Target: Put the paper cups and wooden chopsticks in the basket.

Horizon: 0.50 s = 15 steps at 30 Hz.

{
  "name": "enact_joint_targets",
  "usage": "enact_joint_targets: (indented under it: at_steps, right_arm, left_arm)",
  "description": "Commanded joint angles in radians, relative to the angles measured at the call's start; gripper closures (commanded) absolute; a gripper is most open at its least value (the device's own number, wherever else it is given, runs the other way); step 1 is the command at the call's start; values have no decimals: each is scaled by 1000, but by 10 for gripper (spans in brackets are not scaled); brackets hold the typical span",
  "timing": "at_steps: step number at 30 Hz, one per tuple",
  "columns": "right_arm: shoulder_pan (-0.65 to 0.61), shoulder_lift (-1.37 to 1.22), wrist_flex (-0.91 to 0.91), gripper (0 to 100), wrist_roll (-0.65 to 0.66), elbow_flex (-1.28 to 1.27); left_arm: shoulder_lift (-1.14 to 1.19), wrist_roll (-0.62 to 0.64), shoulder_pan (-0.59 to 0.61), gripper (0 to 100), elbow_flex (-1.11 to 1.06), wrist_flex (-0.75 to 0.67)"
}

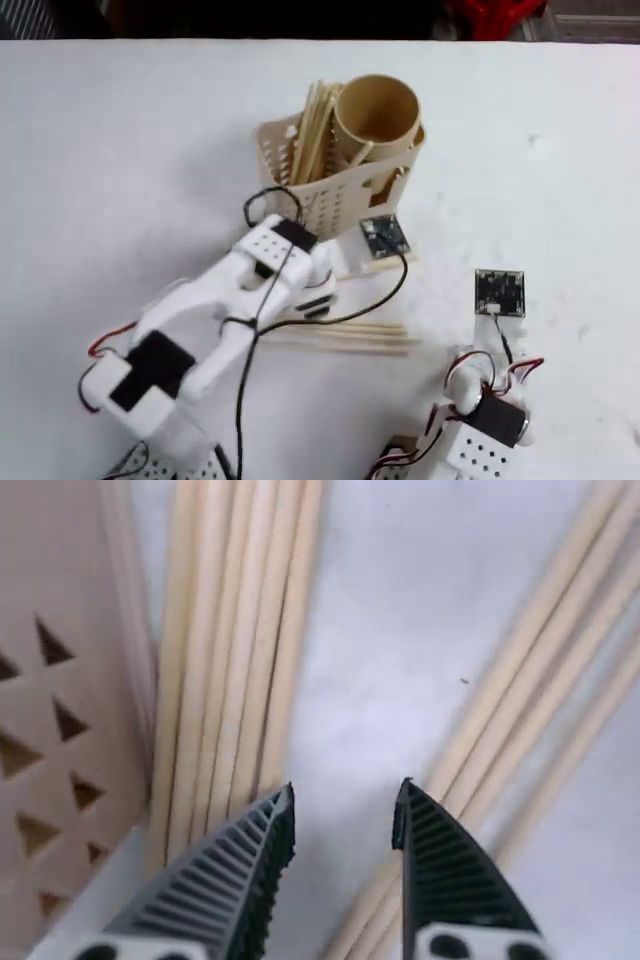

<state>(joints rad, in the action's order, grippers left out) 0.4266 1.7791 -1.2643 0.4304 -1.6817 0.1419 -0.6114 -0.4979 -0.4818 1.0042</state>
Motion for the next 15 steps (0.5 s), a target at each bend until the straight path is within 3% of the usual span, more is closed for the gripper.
enact_joint_targets:
  at_steps: [1,15]
  right_arm:
    - [8,18,-5,981,-6,-9]
    - [8,18,-5,981,-6,-9]
  left_arm:
    - [33,-29,5,827,43,11]
    - [67,-28,10,830,64,64]
